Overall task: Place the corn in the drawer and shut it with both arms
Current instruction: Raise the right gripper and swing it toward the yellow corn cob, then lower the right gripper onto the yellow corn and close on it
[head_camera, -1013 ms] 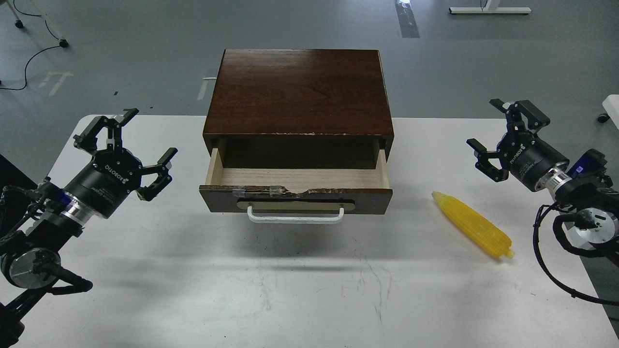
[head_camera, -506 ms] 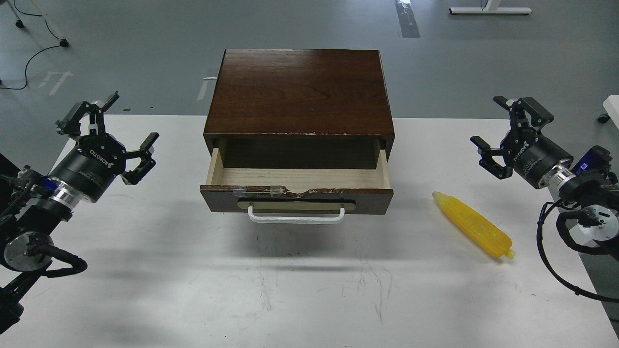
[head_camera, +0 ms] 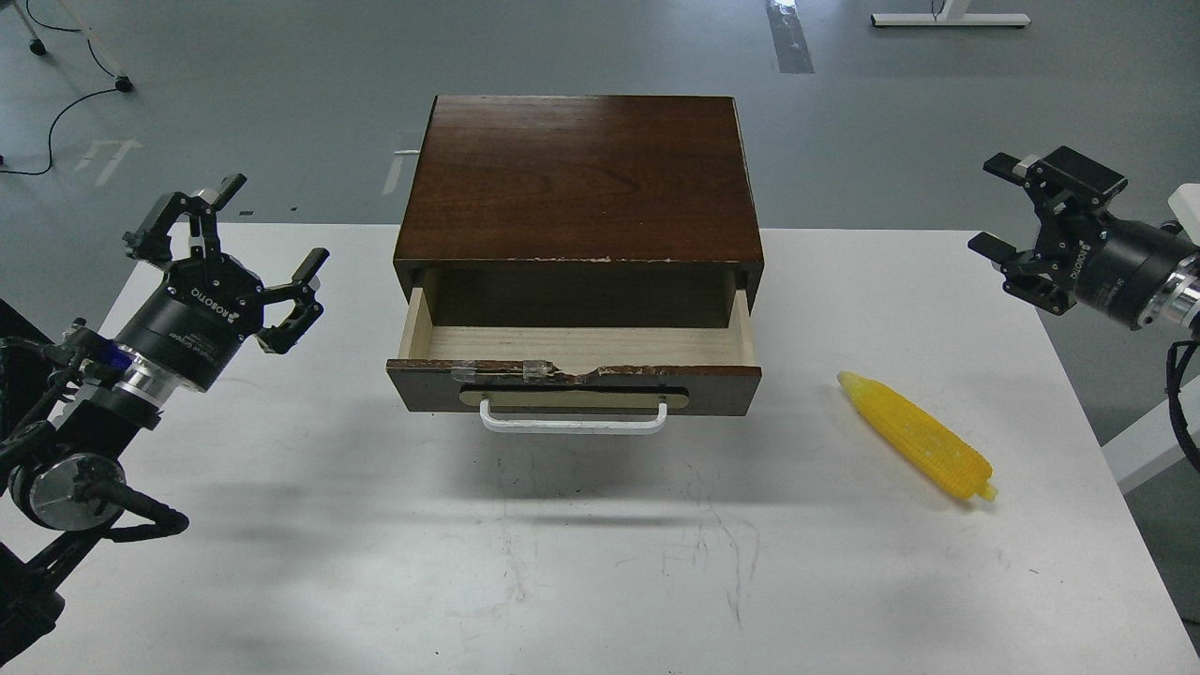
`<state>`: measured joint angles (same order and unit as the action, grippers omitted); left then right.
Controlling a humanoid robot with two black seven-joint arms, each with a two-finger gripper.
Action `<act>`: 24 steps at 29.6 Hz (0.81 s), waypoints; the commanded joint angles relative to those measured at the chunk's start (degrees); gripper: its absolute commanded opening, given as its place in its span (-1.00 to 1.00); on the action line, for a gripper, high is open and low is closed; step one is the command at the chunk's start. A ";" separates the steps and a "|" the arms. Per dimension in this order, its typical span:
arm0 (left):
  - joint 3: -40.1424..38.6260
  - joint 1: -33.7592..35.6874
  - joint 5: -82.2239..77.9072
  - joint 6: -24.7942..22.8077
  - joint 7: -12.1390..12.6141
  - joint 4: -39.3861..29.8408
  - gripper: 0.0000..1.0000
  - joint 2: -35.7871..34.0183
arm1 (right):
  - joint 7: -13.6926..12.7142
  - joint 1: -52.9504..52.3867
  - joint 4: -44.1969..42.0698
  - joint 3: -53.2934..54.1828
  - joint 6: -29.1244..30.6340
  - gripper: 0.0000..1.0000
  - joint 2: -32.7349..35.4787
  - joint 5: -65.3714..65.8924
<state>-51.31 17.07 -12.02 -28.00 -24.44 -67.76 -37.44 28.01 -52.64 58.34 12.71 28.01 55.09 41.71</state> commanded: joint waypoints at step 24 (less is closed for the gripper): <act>-0.28 -0.11 -2.83 0.00 0.00 -0.35 1.00 0.27 | -0.01 -2.38 -2.17 -18.06 -8.15 1.00 -6.22 45.74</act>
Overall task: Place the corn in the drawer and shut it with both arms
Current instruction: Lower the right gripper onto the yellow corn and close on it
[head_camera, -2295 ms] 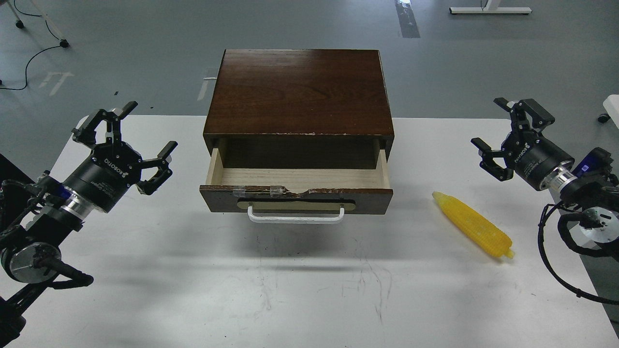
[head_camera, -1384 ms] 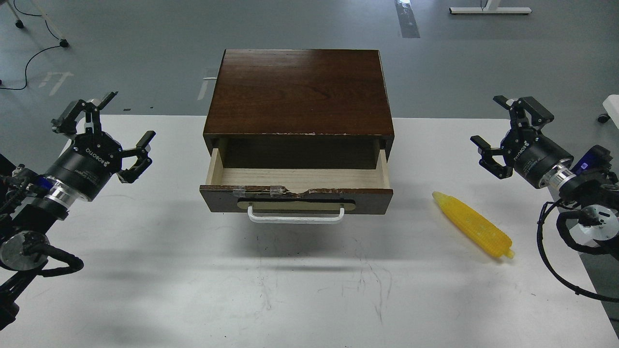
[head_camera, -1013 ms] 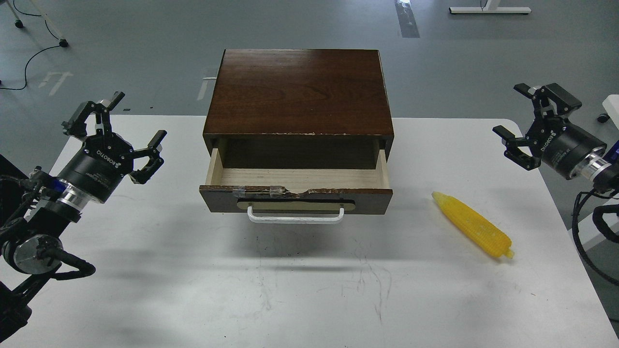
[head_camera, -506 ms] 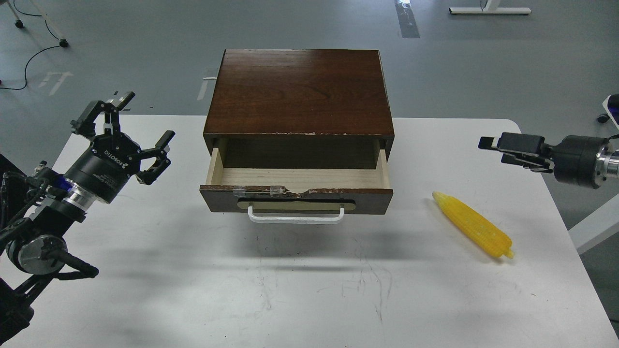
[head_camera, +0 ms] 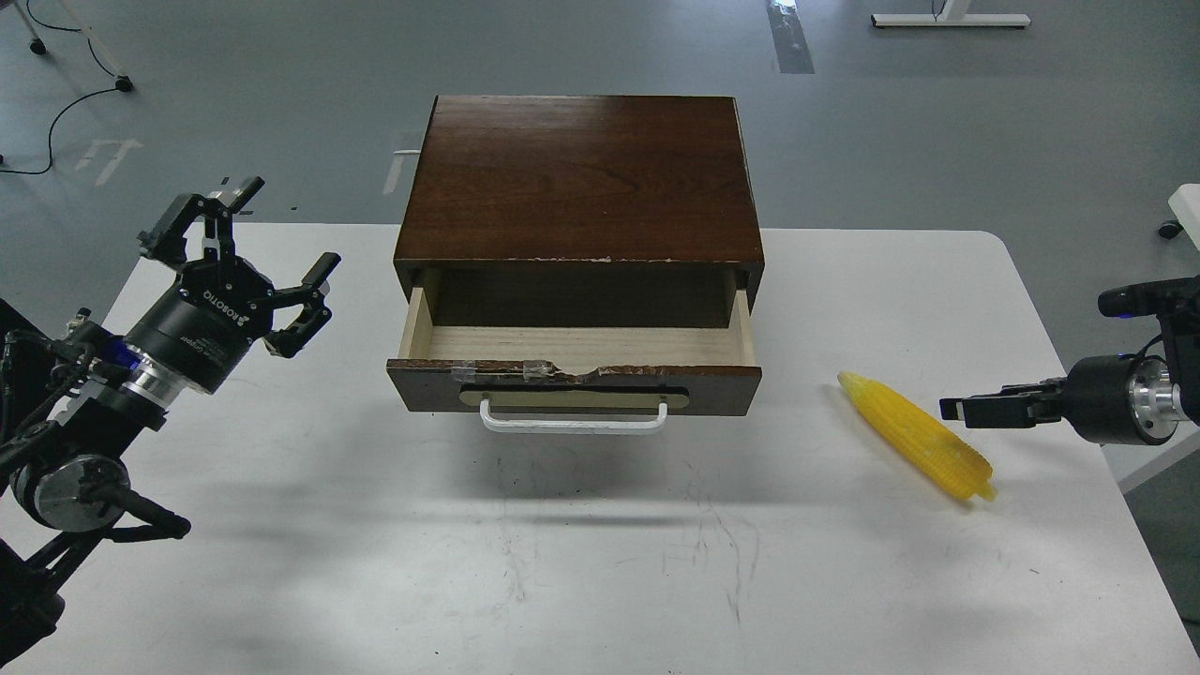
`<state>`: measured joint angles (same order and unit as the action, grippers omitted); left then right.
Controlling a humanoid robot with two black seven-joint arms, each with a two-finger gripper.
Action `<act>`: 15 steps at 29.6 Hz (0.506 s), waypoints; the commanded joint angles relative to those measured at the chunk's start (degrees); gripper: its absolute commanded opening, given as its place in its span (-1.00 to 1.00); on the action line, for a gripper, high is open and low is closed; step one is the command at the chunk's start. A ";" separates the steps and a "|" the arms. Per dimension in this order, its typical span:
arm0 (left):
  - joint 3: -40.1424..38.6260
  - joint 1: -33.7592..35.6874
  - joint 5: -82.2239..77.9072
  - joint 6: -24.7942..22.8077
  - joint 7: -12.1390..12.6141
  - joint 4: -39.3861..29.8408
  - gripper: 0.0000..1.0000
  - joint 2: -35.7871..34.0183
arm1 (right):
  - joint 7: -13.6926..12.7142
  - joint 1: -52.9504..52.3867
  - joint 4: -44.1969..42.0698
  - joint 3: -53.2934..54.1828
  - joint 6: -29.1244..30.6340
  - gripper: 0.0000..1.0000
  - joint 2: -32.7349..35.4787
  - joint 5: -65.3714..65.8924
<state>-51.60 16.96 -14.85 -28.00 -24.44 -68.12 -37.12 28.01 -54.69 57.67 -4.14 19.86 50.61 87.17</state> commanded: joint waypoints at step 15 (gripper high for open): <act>0.18 -0.61 -1.32 0.00 0.00 -0.34 1.00 -0.50 | -0.01 -3.23 -3.53 -7.90 0.00 0.87 -6.22 0.20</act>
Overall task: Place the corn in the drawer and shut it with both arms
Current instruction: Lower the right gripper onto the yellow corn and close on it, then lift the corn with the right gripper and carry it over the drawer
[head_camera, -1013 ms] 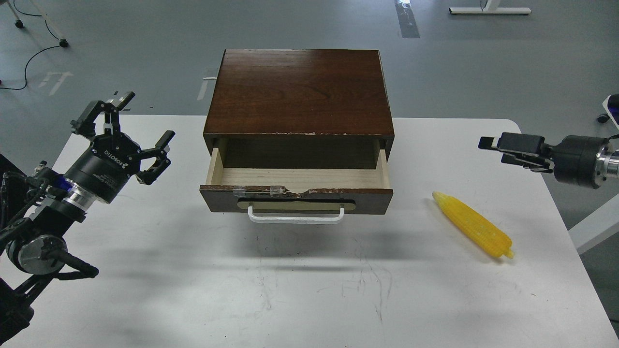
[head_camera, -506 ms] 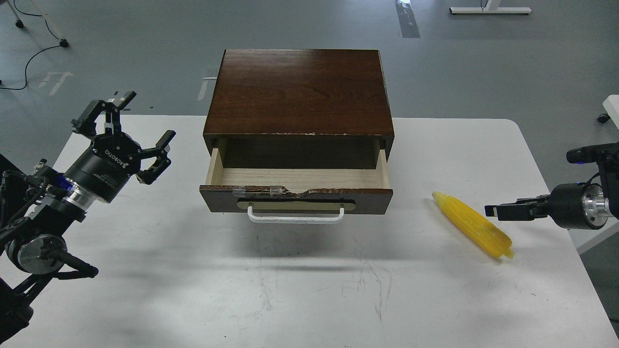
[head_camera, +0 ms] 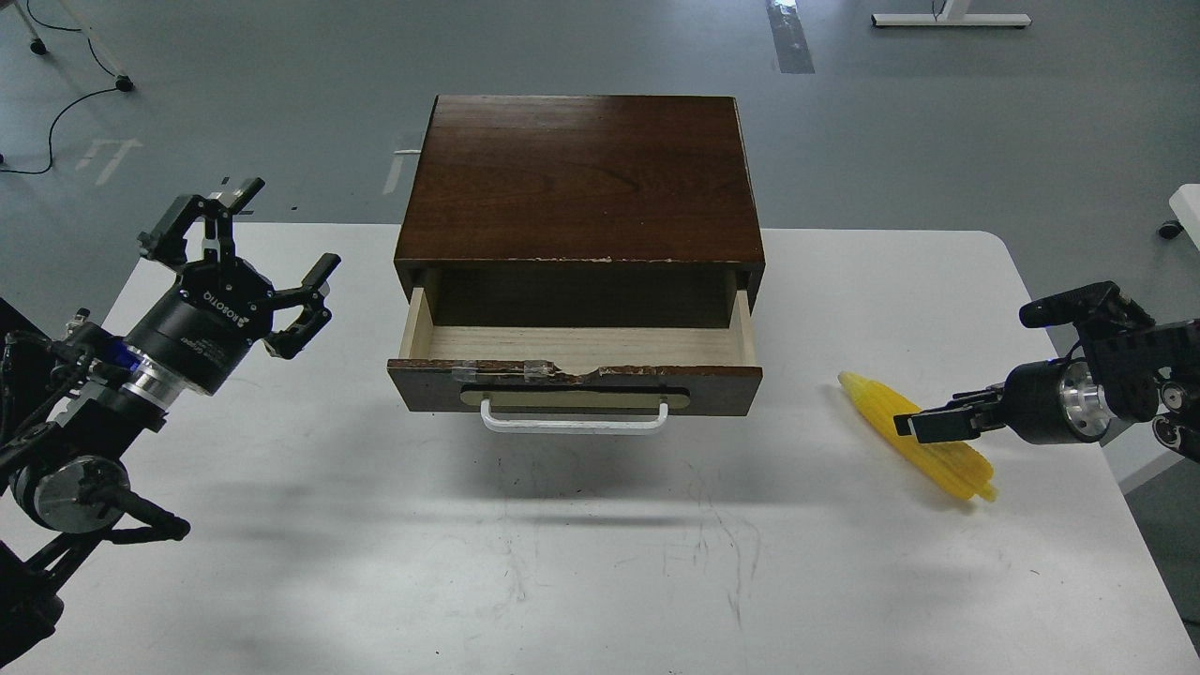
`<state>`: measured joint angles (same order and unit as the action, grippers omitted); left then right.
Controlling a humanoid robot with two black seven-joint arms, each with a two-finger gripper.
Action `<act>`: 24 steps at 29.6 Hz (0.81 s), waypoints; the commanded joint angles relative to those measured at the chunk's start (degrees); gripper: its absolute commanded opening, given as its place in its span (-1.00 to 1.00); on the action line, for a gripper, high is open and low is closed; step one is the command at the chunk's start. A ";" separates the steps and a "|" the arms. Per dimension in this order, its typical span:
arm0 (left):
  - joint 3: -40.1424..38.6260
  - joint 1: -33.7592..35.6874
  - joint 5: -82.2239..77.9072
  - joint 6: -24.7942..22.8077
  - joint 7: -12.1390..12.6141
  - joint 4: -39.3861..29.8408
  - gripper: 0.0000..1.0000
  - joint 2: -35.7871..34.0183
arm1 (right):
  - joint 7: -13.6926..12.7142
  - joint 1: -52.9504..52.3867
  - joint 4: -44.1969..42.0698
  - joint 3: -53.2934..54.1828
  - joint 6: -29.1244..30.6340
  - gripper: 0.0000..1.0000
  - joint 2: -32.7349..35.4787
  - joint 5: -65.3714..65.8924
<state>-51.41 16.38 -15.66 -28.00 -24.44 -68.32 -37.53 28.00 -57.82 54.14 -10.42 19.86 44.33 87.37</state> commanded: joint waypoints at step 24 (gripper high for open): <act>-0.70 -0.12 -0.51 0.00 -0.08 -0.68 1.00 -0.17 | 0.00 -10.36 1.49 -1.62 -0.26 -0.79 2.43 -5.62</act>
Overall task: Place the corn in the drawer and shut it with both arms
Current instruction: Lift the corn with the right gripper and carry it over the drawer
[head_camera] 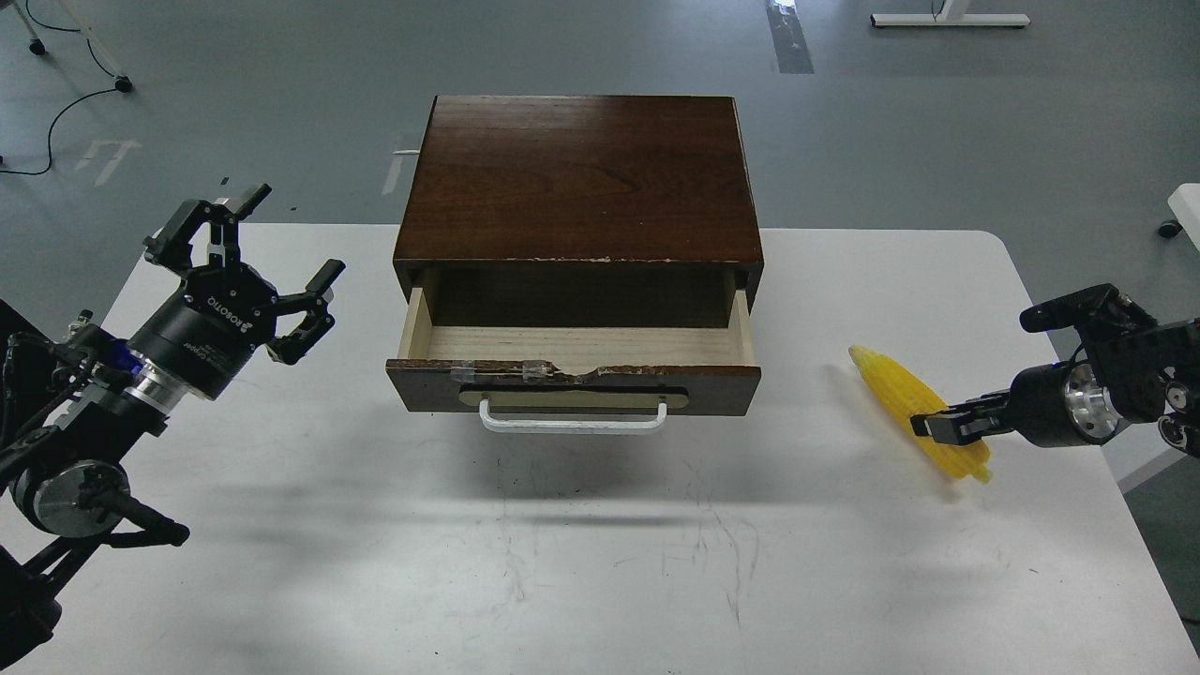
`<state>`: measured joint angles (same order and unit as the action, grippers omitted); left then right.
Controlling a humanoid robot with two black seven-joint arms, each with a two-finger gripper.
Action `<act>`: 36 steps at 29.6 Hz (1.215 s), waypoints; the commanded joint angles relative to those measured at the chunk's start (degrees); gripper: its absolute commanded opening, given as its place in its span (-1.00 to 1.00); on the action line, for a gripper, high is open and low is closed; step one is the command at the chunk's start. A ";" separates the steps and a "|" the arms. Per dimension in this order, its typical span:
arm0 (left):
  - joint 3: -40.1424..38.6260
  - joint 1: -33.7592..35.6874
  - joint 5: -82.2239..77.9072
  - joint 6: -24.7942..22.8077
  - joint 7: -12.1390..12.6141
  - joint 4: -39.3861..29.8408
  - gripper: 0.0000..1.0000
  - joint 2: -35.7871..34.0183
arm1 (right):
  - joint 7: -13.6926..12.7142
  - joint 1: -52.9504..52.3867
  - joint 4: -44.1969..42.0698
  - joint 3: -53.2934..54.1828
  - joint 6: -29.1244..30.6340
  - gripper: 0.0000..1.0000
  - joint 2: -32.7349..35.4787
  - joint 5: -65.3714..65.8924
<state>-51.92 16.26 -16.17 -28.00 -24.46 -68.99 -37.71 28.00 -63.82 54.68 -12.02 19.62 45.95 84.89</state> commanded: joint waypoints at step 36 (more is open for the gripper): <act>-2.22 -1.84 0.00 0.00 -0.06 -0.70 1.00 -0.53 | 0.00 -46.39 9.13 -29.63 -13.81 -0.78 -39.79 -12.82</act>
<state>-54.11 14.52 -16.17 -28.00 -24.52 -69.66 -38.19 28.01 -110.24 63.97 -38.26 8.92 8.83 72.05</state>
